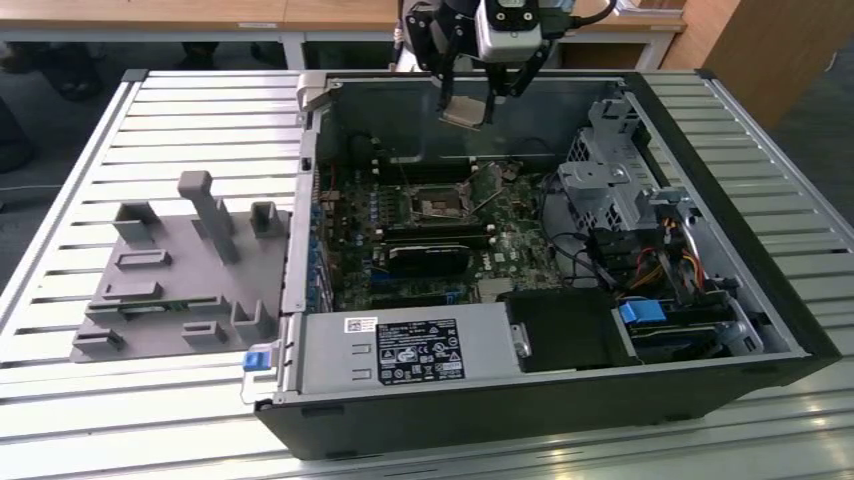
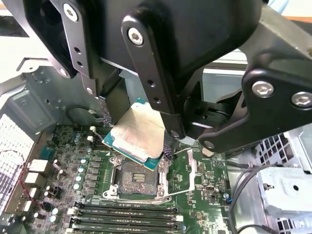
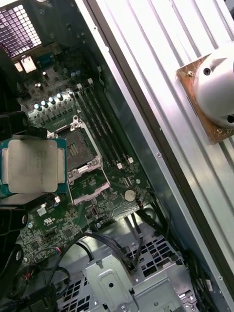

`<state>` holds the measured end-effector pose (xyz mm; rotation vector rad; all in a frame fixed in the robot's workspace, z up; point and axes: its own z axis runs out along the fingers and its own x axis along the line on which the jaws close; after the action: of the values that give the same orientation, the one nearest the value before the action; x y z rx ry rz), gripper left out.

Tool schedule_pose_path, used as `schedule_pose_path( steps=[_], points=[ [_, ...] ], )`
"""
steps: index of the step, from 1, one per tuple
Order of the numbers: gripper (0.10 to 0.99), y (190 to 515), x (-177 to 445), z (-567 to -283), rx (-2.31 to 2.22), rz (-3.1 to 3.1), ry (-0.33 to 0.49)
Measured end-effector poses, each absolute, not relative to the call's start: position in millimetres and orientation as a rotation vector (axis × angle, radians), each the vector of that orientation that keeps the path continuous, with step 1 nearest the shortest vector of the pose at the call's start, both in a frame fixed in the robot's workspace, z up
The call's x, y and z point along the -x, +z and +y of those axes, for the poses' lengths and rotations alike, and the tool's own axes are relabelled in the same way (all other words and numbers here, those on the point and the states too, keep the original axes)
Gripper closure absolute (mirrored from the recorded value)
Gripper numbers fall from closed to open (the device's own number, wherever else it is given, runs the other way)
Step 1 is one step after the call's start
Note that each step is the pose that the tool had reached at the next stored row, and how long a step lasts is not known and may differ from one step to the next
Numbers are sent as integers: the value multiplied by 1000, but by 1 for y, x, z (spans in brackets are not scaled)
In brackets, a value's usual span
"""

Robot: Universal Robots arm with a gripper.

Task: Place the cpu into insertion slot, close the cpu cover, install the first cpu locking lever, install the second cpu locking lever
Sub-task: 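Place the cpu into insertion slot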

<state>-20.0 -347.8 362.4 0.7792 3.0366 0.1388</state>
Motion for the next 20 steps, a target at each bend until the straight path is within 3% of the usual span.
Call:
schedule_pose_path(
  steps=[20],
  points=[
    [557,362,20,-348,-1043,2948,137]
  ],
)
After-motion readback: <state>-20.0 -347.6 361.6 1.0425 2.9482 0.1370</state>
